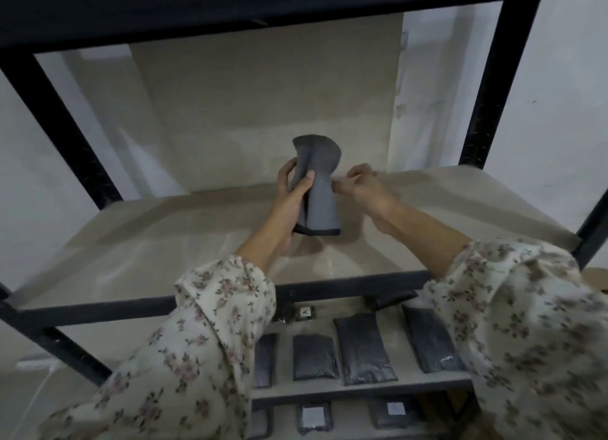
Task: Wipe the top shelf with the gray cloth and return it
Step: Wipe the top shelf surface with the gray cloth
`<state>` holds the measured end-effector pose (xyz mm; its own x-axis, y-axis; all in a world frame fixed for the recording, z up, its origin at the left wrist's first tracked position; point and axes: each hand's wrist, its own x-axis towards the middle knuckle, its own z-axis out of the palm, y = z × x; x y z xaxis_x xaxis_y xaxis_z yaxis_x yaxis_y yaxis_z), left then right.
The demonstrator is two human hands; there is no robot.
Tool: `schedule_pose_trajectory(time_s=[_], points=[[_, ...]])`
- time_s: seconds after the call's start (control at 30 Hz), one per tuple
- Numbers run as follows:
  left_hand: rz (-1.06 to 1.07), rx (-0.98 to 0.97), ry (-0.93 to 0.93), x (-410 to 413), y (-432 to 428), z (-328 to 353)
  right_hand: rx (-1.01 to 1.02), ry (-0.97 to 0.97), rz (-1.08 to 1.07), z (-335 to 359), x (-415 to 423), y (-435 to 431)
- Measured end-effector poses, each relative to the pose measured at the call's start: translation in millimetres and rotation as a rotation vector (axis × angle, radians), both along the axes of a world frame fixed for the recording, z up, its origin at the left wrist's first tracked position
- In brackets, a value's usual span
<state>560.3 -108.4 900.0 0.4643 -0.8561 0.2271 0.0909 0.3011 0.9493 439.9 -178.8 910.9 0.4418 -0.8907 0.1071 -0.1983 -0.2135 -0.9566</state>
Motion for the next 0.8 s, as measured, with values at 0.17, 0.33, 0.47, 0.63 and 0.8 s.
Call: schedule_pose_trajectory(time_s=[0.17,0.33,0.47,0.63,0.8], points=[[0.123,0.203,-1.024,37.8,-18.5,2.2,-0.411,0.635,0.095,-28.2,-59.5,-32.0],[0.059,0.485,-1.464,25.6,-30.5,-35.3,-0.569,0.85,0.306,-59.0,-123.7,-30.8],[0.148,0.408,-1.54,6.4,-18.9,-46.2,-0.699,0.951,0.364,-68.3,-137.1,-24.7],[-0.082,0.257,-1.562,-21.4,20.3,-42.1,-0.779,0.973,0.456,-64.9,-141.3,-22.6],[-0.123,0.259,-1.454,-16.2,8.5,-17.7,-0.878,1.011,0.514,-70.5,-143.3,-30.0]])
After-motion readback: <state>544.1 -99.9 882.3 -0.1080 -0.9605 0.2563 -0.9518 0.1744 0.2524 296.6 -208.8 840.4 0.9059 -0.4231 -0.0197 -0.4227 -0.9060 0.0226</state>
